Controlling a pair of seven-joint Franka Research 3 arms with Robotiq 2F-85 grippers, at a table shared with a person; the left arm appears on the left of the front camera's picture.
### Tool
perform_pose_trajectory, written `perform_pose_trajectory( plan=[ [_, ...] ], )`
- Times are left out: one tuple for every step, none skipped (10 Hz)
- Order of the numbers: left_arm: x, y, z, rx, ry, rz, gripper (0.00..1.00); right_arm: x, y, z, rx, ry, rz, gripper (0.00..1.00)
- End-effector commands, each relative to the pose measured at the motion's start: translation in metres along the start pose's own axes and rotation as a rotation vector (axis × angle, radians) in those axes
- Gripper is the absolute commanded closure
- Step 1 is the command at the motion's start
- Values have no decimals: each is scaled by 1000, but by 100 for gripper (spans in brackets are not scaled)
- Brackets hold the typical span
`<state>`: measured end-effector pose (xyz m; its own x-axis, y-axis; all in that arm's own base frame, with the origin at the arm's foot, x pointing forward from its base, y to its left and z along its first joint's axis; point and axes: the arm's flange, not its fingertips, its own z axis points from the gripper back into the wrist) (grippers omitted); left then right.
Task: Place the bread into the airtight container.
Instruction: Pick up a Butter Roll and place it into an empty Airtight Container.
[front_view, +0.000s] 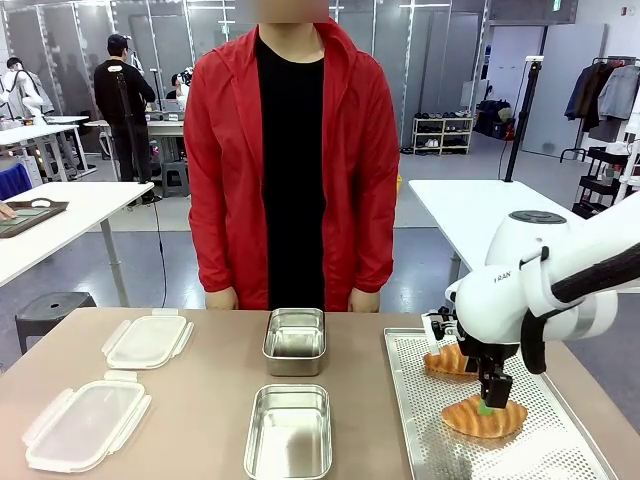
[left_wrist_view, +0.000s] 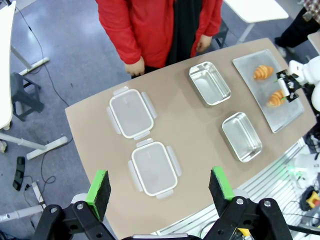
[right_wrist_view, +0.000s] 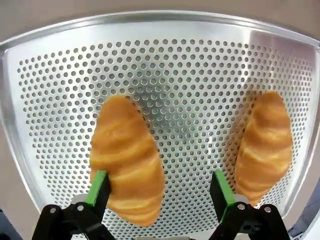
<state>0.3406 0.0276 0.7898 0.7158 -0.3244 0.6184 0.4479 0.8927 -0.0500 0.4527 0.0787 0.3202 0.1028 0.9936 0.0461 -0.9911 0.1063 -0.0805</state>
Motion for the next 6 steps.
perform_pose_trajectory(
  plan=[
    [-1,-1,1,-4,-2,-3,0,-4,-10,-10,57,15,28,0],
    [-1,-1,1,-4,-2,-3,0,-5,-11,-11,68,9,18,0],
    [-1,-1,1,-4,-2,-3,0,-5,-12,-11,67,10,8,0],
    [-1,-1,1,-4,-2,-3,0,-3,-12,-11,63,4,0,0],
    [-1,-1,1,-4,-2,-3,0,-2,-12,-9,62,0,-6,11],
    [-1,-1,1,-4,-2,-3,0,-3,-12,-8,68,14,-13,19]
  ],
)
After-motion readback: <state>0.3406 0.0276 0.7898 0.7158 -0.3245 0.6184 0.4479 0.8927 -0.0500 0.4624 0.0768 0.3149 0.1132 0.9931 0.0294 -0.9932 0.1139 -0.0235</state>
